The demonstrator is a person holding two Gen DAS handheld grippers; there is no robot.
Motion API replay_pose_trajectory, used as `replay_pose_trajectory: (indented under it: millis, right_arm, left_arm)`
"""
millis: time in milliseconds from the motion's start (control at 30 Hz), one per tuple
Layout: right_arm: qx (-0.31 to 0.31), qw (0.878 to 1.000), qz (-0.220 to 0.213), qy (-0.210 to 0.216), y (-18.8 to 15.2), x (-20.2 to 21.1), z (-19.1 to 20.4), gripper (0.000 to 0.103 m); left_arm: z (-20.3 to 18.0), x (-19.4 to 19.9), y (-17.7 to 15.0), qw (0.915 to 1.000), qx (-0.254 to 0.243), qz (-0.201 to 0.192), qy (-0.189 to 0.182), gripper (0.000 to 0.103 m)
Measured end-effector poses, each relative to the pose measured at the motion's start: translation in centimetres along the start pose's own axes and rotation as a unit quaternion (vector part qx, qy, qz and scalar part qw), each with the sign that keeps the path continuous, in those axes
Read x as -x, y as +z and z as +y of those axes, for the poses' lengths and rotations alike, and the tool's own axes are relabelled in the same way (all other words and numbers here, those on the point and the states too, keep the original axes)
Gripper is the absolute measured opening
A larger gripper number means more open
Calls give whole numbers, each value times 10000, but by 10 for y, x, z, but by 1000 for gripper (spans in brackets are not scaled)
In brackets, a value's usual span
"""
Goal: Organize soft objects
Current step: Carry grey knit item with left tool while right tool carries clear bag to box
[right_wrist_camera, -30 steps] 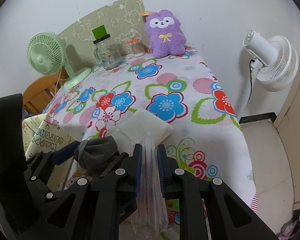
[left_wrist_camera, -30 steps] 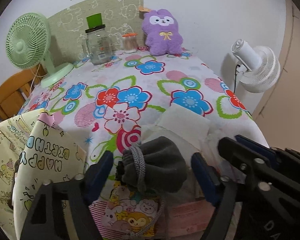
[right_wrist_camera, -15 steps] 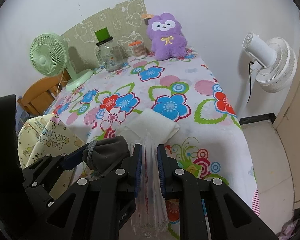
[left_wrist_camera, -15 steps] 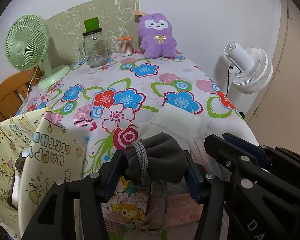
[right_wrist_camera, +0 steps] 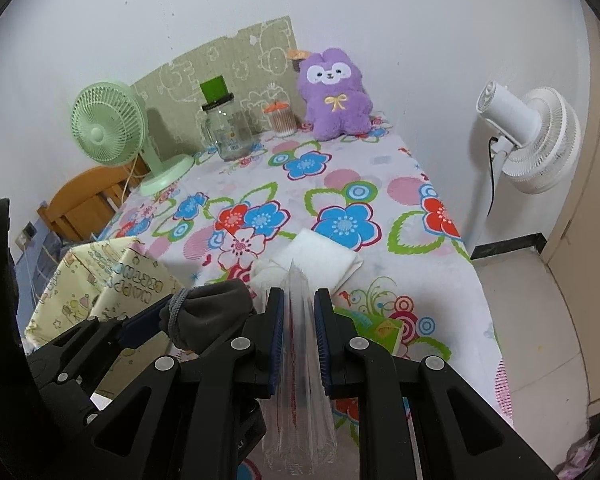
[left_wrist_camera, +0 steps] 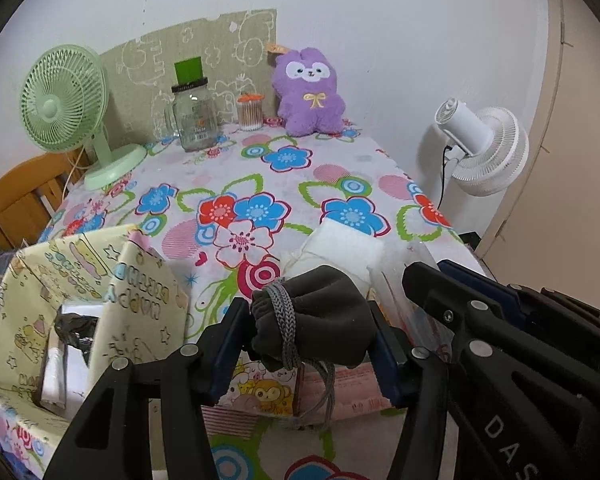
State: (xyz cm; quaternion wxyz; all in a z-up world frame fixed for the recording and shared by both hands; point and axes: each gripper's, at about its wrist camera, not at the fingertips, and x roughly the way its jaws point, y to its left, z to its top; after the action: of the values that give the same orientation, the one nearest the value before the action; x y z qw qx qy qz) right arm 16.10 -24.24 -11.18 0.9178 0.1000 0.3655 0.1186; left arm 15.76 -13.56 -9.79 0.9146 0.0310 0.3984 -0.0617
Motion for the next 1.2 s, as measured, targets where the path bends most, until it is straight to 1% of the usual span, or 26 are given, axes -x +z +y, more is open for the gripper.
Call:
replay_pose_trajectory:
  millis: [100, 533, 967, 1200]
  right_arm:
    - [26, 10000, -85, -43, 0, 9, 4, 18]
    - [175, 9992, -363, -76, 1, 46, 29, 18]
    - [394, 9968, -688, -77, 5, 82, 66, 18]
    - [495, 9958, -762, -100, 6, 90, 86, 18]
  left_arm:
    - [0, 10, 0, 10000, -25, -44, -34, 59]
    - [10, 51, -2, 9994, 7, -344, 48, 59]
    - [33, 98, -3, 9971, 95, -736, 137, 59]
    - [49, 111, -2, 9961, 163, -845, 189, 59]
